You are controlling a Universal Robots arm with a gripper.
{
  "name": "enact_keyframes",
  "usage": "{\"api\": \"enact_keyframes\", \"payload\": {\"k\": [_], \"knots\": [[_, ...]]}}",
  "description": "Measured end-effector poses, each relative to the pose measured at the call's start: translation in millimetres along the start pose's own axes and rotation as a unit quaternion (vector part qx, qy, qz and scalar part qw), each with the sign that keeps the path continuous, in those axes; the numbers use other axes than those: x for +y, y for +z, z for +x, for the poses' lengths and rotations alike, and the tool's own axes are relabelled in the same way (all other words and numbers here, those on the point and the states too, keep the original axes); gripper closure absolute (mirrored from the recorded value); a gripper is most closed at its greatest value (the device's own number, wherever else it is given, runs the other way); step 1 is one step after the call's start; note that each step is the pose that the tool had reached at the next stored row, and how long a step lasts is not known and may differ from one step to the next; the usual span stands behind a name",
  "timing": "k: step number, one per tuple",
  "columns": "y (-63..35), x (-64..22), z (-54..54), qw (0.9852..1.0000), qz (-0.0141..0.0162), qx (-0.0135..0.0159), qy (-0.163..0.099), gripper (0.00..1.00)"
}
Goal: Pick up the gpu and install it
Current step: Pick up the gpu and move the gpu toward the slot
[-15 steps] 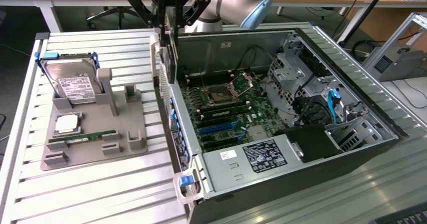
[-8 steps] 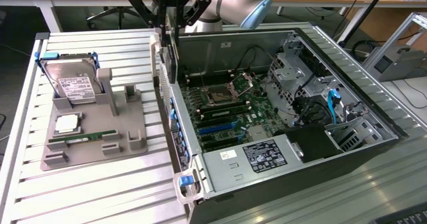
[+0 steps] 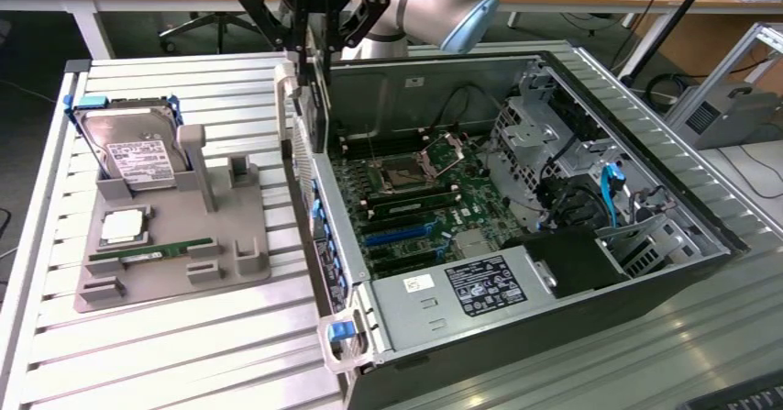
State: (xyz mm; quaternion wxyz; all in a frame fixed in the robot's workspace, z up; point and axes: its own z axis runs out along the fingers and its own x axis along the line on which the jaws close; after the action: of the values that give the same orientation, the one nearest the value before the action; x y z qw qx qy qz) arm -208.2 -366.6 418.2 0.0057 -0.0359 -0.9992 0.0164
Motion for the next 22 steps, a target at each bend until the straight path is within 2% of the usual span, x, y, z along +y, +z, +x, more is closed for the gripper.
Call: {"api": "enact_keyframes", "payload": {"k": [22], "knots": [[2.6, -0.1, -13.5, 1.0, 0.0015, -0.0001, 0.0, 0.73]]}}
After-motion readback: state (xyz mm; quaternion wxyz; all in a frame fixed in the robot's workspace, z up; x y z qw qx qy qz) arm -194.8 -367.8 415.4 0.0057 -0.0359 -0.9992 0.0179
